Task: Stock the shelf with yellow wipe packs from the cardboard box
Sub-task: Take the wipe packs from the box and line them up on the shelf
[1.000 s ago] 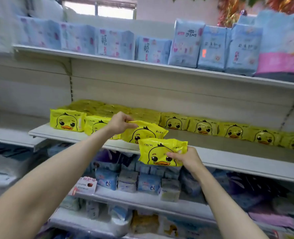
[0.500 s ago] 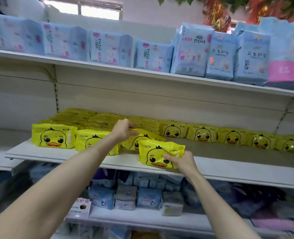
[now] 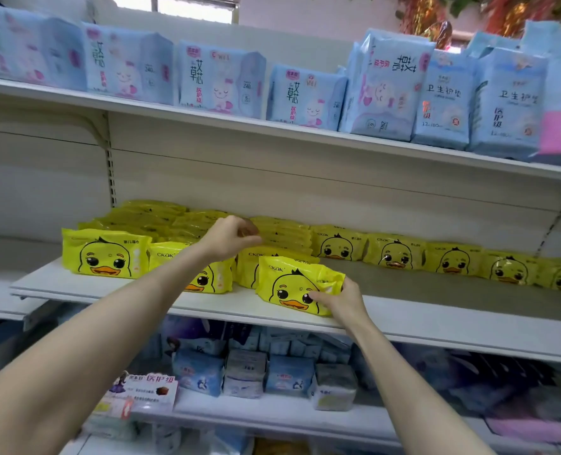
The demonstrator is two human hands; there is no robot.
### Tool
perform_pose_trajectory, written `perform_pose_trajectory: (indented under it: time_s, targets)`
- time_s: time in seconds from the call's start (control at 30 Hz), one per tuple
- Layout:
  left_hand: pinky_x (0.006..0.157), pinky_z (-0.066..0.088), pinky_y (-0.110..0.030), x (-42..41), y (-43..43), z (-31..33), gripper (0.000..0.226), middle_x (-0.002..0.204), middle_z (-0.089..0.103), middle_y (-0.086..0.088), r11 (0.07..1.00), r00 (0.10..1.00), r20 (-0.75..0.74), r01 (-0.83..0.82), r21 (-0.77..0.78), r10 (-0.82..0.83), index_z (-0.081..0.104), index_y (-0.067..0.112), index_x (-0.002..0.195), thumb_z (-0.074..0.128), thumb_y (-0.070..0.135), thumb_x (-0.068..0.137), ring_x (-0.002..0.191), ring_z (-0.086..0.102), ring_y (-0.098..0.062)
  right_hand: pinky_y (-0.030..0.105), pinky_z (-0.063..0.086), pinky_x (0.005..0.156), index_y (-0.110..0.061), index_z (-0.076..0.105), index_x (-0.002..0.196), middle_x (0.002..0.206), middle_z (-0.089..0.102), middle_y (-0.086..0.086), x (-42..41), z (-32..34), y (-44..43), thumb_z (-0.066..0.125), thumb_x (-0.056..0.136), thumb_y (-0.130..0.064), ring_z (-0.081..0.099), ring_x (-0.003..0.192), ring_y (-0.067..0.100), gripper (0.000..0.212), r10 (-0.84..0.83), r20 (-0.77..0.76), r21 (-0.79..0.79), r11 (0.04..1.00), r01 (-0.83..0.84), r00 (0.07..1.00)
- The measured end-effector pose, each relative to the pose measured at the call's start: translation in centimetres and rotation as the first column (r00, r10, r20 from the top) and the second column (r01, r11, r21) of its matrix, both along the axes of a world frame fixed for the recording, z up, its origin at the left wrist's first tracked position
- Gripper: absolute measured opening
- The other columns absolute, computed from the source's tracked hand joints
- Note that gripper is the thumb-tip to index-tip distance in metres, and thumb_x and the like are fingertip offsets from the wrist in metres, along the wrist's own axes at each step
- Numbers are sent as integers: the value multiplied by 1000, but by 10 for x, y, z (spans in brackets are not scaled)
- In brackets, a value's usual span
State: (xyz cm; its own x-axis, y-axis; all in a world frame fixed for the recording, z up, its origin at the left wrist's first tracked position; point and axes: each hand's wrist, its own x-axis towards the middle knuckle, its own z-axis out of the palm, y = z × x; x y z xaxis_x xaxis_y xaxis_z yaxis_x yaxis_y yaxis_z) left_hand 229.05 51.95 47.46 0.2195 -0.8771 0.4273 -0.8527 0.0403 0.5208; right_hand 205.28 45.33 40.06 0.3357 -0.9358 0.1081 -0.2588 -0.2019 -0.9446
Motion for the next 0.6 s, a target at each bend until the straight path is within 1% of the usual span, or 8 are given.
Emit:
perform_pose_trajectory:
  time_s: [0.1, 0.17, 0.23, 0.27, 0.33, 0.4, 0.5, 0.6]
  targets:
    - [91, 42, -25, 0, 12, -2, 47, 118, 65, -3, 996, 998, 6, 60, 73, -61, 66, 12, 114, 71, 43, 79, 109, 57, -16, 40, 46, 97, -9, 54, 122, 117, 63, 2, 11, 4, 0, 82, 70, -14, 58, 108, 22, 58, 3, -11, -12, 1000, -3, 1000]
    - [101, 38, -34, -2, 15, -5, 60, 126, 60, -2, 991, 990, 136, 18, 135, -36, 63, 19, 120, 74, 52, 71, 121, 49, -21, 33, 47, 92, -8, 56, 114, 112, 63, -1, 19, 8, 0, 81, 71, -12, 57, 104, 18, 50, 18, -6, -37, 999, -19, 1000]
    - [102, 31, -37, -4, 15, -10, 67, 128, 55, -1, 983, 948, 317, -55, 176, -4, 59, 26, 123, 72, 60, 67, 123, 42, -23, 23, 48, 78, -15, 57, 102, 97, 63, -8, 27, 10, 1, 80, 72, -7, 58, 94, 14, 39, 37, -4, -65, 997, -37, 999]
    - [99, 27, -37, -5, 14, -13, 70, 127, 53, 0, 980, 924, 383, -78, 183, 1, 56, 28, 125, 70, 62, 67, 122, 39, -22, 23, 49, 76, -18, 57, 97, 92, 64, -9, 31, 10, -1, 80, 71, -7, 59, 90, 14, 36, 35, -6, -88, 996, -35, 999]
    - [96, 23, -35, -8, 13, -19, 74, 128, 51, 2, 978, 880, 475, -109, 180, 11, 51, 29, 130, 68, 63, 67, 121, 36, -20, 34, 51, 83, -26, 59, 91, 94, 65, -5, 38, 4, -2, 83, 68, -15, 60, 92, 17, 36, -7, -46, -142, 990, 0, 999]
    - [95, 23, -35, -11, 11, -23, 75, 129, 50, 3, 978, 837, 547, -139, 153, 33, 47, 28, 133, 67, 62, 70, 121, 35, -19, 42, 48, 88, -26, 58, 95, 101, 63, -2, 42, -4, -5, 86, 64, -29, 56, 100, 21, 42, -80, -120, -208, 977, 54, 990]
    - [95, 22, -35, -16, 10, -27, 72, 129, 50, 4, 979, 814, 576, -170, 113, 74, 47, 27, 133, 66, 60, 72, 122, 35, -19, 42, 42, 94, -15, 52, 110, 113, 55, -1, 40, -8, -3, 86, 62, -35, 47, 108, 20, 62, -165, -227, -249, 963, 106, 960]
    - [95, 22, -35, -17, 10, -28, 69, 128, 52, 3, 979, 810, 578, -182, 90, 98, 49, 25, 131, 66, 59, 72, 121, 37, -20, 41, 38, 97, -17, 47, 115, 115, 54, 0, 34, -12, -3, 85, 64, -33, 47, 110, 22, 65, -170, -273, -231, 967, 107, 947]
